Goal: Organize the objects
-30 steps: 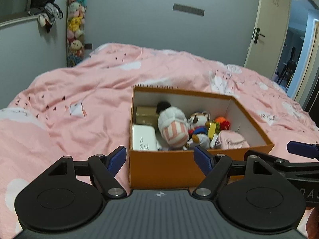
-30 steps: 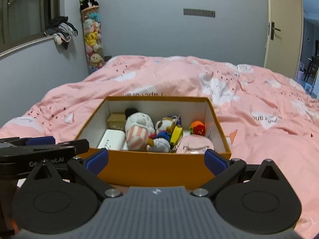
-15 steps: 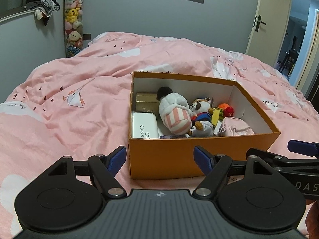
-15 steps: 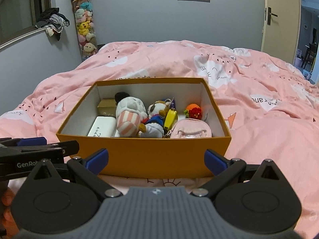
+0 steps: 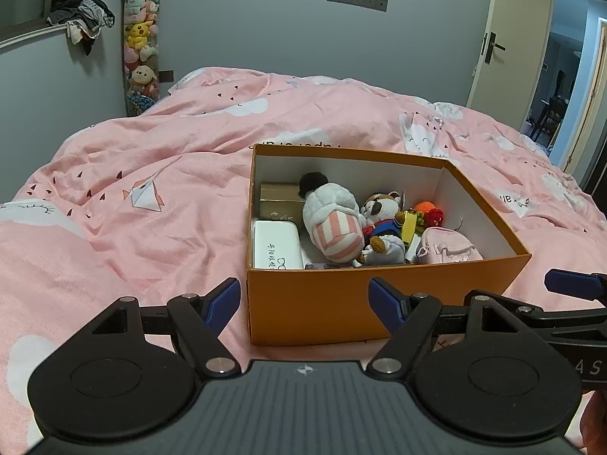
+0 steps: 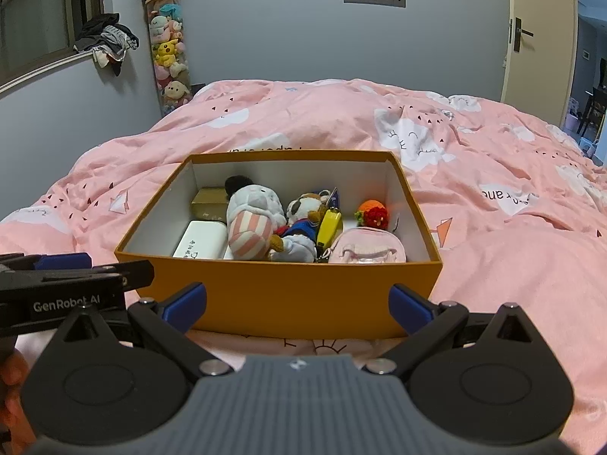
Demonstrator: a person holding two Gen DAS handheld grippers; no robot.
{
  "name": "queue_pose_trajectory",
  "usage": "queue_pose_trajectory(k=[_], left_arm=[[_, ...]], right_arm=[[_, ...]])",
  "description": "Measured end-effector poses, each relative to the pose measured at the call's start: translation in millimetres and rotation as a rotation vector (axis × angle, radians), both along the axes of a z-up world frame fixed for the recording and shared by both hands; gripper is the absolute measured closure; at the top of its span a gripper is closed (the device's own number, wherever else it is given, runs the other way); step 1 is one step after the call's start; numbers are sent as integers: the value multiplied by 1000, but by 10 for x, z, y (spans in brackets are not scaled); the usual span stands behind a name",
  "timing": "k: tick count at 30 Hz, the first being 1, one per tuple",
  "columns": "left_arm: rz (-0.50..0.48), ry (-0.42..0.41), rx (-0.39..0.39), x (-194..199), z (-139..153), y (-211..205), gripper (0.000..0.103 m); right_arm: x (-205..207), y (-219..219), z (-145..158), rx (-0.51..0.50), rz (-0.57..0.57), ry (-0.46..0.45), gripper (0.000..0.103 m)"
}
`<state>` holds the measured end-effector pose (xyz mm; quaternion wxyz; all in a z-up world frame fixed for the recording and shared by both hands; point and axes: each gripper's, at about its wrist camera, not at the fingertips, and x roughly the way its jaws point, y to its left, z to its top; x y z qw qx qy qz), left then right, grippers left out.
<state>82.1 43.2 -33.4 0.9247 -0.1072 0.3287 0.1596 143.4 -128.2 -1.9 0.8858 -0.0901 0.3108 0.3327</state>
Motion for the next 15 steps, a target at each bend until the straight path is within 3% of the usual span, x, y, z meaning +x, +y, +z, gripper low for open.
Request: queue_pose_trajectory(k=[15], left_arm=[[1,-11,-2,-25,2,12,13]], right_arm=[[-24,-15,-25,-1,7,4,1]])
